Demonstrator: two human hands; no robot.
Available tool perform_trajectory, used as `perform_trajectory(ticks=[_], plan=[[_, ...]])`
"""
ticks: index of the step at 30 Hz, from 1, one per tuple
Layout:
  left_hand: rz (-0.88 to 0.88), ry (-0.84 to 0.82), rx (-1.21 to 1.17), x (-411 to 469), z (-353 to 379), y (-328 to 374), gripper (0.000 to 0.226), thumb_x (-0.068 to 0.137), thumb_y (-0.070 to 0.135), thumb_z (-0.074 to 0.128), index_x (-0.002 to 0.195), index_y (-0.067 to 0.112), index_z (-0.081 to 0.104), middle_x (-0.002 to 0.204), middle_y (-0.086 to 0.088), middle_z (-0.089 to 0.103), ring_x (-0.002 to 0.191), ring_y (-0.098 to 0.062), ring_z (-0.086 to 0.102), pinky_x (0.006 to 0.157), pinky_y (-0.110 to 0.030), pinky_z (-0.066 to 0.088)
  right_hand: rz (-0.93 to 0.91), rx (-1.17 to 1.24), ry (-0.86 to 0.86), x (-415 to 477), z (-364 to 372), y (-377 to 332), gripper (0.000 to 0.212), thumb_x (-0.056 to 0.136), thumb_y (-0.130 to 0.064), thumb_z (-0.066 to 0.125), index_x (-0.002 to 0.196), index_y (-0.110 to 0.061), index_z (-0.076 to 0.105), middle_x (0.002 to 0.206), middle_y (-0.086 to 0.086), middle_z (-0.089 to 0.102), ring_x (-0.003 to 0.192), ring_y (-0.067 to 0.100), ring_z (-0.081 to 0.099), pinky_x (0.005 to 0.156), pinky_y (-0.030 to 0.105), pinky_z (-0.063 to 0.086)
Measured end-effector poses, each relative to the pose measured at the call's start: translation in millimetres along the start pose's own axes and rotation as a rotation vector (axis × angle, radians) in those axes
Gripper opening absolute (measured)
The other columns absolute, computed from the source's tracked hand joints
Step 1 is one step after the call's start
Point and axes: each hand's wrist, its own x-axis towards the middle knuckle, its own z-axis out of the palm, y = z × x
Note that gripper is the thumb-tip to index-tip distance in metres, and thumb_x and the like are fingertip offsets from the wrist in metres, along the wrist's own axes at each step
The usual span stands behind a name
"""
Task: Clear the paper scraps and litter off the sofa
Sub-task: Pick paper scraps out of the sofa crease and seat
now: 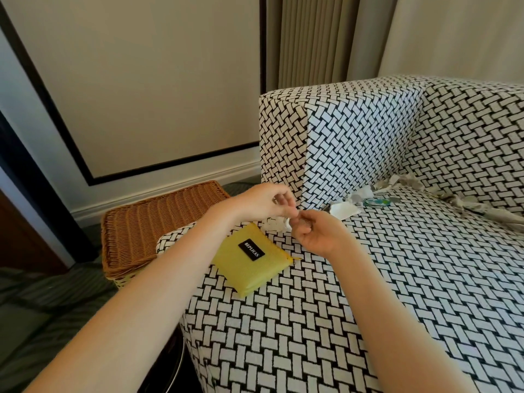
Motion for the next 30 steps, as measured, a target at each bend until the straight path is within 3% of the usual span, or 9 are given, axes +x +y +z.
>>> perform_trajectory(ticks=[2, 4, 8, 11, 15, 20, 24, 27, 30], plan=[[-0.116, -0.304, 0.196, -7.4, -13.4, -6.0, 0.034, 0.081, 0.036, 0.067, 0.112, 0.029, 0.055, 0.118, 0.006, 0.054, 0.113, -0.015, 0.051, 0.091, -0.028, 0.042, -0.016, -0.121, 0.002, -2.0, 1.8, 1.8, 0.016, 0.093, -0.001, 0.035, 0.1, -0.001, 0.049, 0.072, 0.007, 0.044, 0.051, 0.008, 0.04, 0.034, 0.012, 0.035], [-0.254, -0.502, 0.394, -14.9, -21.2, -13.1, 0.057, 0.077, 0.036, 0.07, 0.129, 0.03, 0.047, 0.136, 0.0, 0.045, 0.127, -0.021, 0.041, 0.103, -0.037, 0.034, -0.025, -0.209, 0.002, -3.1, 5.4, 4.2, 0.03, 0.087, 0.009, 0.033, 0.113, 0.002, 0.046, 0.087, 0.012, 0.046, 0.066, 0.012, 0.046, 0.041, 0.018, 0.047], [-0.28, -0.416, 0.409, -22.4, -20.2, -30.0, 0.067, 0.07, 0.026, 0.078, 0.129, 0.023, 0.048, 0.134, -0.002, 0.046, 0.126, -0.024, 0.042, 0.104, -0.038, 0.036, -0.008, -0.285, -0.075, -7.0, 13.9, 7.5, 0.032, 0.088, 0.018, 0.024, 0.106, 0.009, 0.049, 0.1, 0.021, 0.047, 0.087, 0.023, 0.052, 0.07, 0.031, 0.056], [-0.187, -0.254, 0.35, -27.4, -17.7, -33.3, 0.054, 0.068, 0.021, 0.08, 0.116, 0.019, 0.055, 0.112, 0.004, 0.051, 0.11, -0.017, 0.047, 0.087, -0.029, 0.037, -0.044, -0.453, -0.112, -10.7, 21.2, 4.9, 0.038, 0.09, 0.018, 0.027, 0.121, 0.009, 0.046, 0.1, 0.021, 0.05, 0.091, 0.025, 0.054, 0.086, 0.04, 0.049], [-0.054, -0.074, 0.345, -32.5, -22.4, -23.6, 0.034, 0.068, 0.025, 0.079, 0.098, 0.021, 0.063, 0.1, 0.007, 0.055, 0.096, -0.014, 0.047, 0.076, -0.027, 0.034, -0.076, -0.865, -0.196, -20.0, 36.7, -10.1, 0.039, 0.092, 0.015, 0.032, 0.125, 0.004, 0.048, 0.099, 0.014, 0.06, 0.089, 0.018, 0.06, 0.078, 0.024, 0.055], [0.009, -0.002, 0.31, -35.7, -24.2, -16.3, 0.028, 0.065, 0.024, 0.081, 0.079, 0.032, 0.059, 0.103, 0.007, 0.062, 0.103, -0.014, 0.05, 0.085, -0.031, 0.034, -0.09, -1.554, -0.13, -31.5, 66.4, -21.5, 0.028, 0.089, 0.011, 0.045, 0.095, -0.008, 0.066, 0.086, 0.004, 0.063, 0.079, 0.01, 0.06, 0.071, 0.016, 0.053], [0.025, -0.052, 0.235, -37.4, -27.4, -17.5, 0.029, 0.067, 0.018, 0.08, 0.073, 0.034, 0.056, 0.102, 0.006, 0.062, 0.103, -0.015, 0.051, 0.088, -0.032, 0.038, -0.057, -1.606, -0.149, -34.3, 76.1, -22.4, 0.027, 0.089, 0.007, 0.05, 0.114, 0.005, 0.06, 0.082, 0.003, 0.062, 0.071, 0.008, 0.06, 0.059, 0.01, 0.053], [0.019, -0.074, 0.148, -35.7, -29.6, -21.7, 0.012, 0.079, 0.017, 0.07, 0.088, 0.023, 0.064, 0.107, 0.003, 0.062, 0.104, -0.015, 0.051, 0.09, -0.03, 0.038, -0.036, -1.591, -0.177, -36.0, 78.1, -22.1, 0.031, 0.089, 0.006, 0.05, 0.119, 0.006, 0.056, 0.082, 0.004, 0.063, 0.069, 0.008, 0.062, 0.063, 0.013, 0.054], [-0.004, -0.126, 0.095, -34.2, -28.4, -24.7, 0.008, 0.091, 0.022, 0.056, 0.092, 0.023, 0.064, 0.094, 0.014, 0.058, 0.101, -0.011, 0.051, 0.091, -0.028, 0.035, -0.035, -1.525, -0.143, -32.6, 76.2, -21.6, 0.039, 0.087, 0.01, 0.052, 0.125, 0.003, 0.052, 0.078, 0.006, 0.061, 0.056, 0.006, 0.061, 0.054, 0.012, 0.054]])
